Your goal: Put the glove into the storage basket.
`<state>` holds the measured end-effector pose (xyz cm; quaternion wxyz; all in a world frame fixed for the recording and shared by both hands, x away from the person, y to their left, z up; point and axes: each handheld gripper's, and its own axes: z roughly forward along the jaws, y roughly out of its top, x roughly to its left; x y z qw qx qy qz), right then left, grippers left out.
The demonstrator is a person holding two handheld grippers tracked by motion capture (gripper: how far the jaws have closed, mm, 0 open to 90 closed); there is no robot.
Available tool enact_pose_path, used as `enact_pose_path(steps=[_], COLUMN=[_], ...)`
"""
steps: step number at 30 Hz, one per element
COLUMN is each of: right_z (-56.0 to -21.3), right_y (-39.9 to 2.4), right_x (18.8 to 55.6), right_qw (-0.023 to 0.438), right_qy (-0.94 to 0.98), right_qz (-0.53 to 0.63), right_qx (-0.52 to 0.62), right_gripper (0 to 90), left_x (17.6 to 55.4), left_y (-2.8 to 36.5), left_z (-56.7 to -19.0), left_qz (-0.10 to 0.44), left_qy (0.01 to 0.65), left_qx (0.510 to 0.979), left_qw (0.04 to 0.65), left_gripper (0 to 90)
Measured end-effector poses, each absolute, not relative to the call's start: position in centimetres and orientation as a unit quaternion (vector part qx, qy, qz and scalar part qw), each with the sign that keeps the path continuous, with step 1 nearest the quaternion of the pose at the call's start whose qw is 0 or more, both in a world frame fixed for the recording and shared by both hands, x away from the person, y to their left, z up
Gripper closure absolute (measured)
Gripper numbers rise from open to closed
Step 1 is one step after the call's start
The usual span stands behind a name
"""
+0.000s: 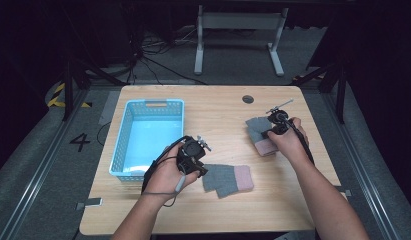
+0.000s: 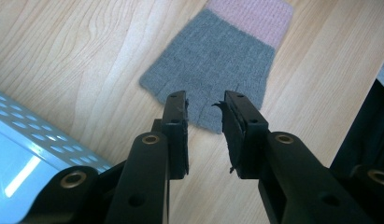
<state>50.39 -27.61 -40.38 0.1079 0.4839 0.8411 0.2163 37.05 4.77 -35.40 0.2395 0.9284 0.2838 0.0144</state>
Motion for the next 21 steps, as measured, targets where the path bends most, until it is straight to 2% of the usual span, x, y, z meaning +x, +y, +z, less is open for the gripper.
enact_pose_path(steps=[21], right_z=[-36.3], right_y=[-27.6], right_x=[47.7], right_qw=[0.11], right_qy=[0.848], right_qz=[0.257], right_qx=[0.45], right_gripper=[85.7], left_x=[36.9], left_y=[4.9], left_z=[-35.0], left_qz=[0.015], left_qy=[0.284], left_qx=[0.928], left_qw=[0.24], left_gripper=[71.0])
